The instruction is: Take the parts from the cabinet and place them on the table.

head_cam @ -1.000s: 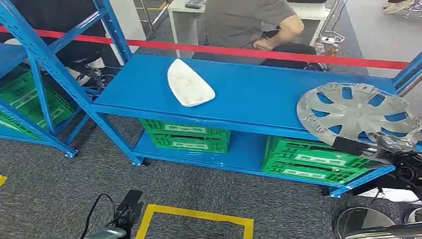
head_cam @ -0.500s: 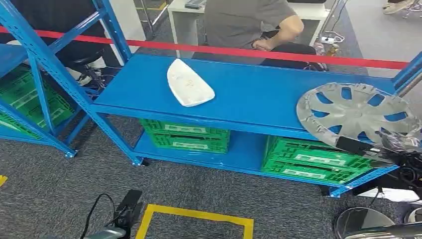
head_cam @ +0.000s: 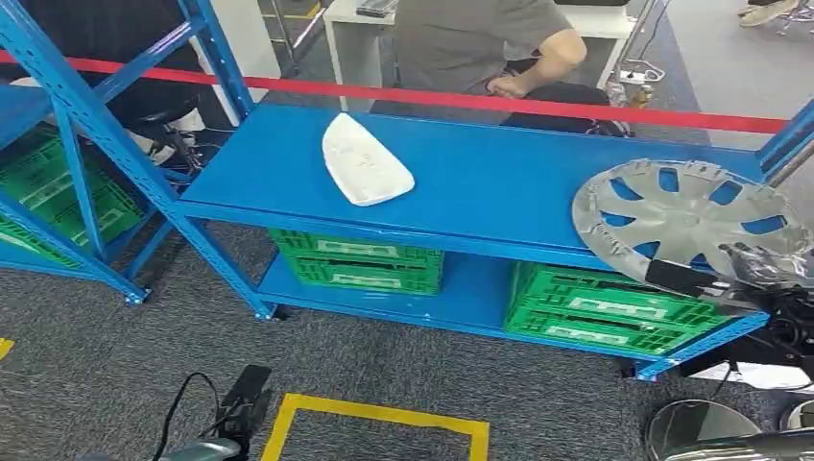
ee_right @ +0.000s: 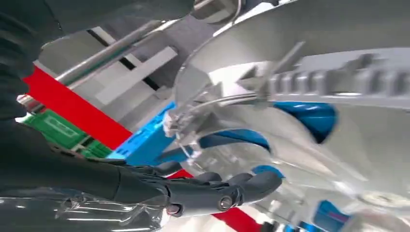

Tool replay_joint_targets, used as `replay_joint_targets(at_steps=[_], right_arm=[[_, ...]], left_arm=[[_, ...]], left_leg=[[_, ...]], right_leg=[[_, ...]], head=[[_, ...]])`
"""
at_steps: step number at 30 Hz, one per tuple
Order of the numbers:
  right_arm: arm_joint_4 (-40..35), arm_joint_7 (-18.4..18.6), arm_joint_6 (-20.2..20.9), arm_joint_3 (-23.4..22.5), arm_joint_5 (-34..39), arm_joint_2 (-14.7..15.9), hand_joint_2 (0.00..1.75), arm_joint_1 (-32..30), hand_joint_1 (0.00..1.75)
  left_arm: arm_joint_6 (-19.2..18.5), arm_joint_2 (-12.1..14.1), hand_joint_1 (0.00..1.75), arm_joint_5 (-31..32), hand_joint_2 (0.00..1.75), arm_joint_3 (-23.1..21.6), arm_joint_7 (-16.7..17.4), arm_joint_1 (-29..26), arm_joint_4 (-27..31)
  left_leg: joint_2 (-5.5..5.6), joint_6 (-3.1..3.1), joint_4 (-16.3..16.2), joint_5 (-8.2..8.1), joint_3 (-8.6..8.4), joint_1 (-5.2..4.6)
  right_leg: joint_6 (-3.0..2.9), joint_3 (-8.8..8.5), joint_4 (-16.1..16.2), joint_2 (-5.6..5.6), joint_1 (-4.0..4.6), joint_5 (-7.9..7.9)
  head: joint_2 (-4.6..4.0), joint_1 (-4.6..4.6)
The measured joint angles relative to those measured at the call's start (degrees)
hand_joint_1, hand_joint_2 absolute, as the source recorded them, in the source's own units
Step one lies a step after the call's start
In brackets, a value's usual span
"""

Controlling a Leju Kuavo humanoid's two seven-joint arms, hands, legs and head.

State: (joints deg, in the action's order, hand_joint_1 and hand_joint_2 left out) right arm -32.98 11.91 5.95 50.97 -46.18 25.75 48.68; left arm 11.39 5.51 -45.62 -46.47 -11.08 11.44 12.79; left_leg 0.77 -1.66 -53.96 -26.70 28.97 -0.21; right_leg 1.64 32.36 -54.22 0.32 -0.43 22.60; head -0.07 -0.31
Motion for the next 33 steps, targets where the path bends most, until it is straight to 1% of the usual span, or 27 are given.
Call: replay_joint_targets(at_steps=[10,32,33], right_arm=[[0.6,-1.2,-0.5,0.9,0.0,-1.0,1.75,0.2,0.0],[2.3,-1.3,-1.0,1.0,0.5,-2.1,1.75,0.2,0.0],[2.4,-1.3,-1.0,1.0,0.5,-2.1,1.75,0.2,0.23]], left_arm=[[0.0,0.0,0.0,0.0,0.0,0.0,-0.1,0.0,0.0],[0.0,0.1,0.0,0.0,0.0,0.0,-0.1,0.0,0.0],[0.0,0.1,0.0,0.0,0.0,0.0,-0.1,0.0,0.0]], left_leg=[[0.01,0.0,0.0,0.0,0.01,0.0],[0.01,0.0,0.0,0.0,0.0,0.0],[0.01,0.0,0.0,0.0,0.0,0.0]], right_leg=[[0.0,0.0,0.0,-0.01,0.0,0.0],[0.0,0.0,0.0,0.0,0.0,0.0],[0.0,0.0,0.0,0.0,0.0,0.0]], head=[[0.0,0.0],[0.0,0.0],[0.0,0.0]])
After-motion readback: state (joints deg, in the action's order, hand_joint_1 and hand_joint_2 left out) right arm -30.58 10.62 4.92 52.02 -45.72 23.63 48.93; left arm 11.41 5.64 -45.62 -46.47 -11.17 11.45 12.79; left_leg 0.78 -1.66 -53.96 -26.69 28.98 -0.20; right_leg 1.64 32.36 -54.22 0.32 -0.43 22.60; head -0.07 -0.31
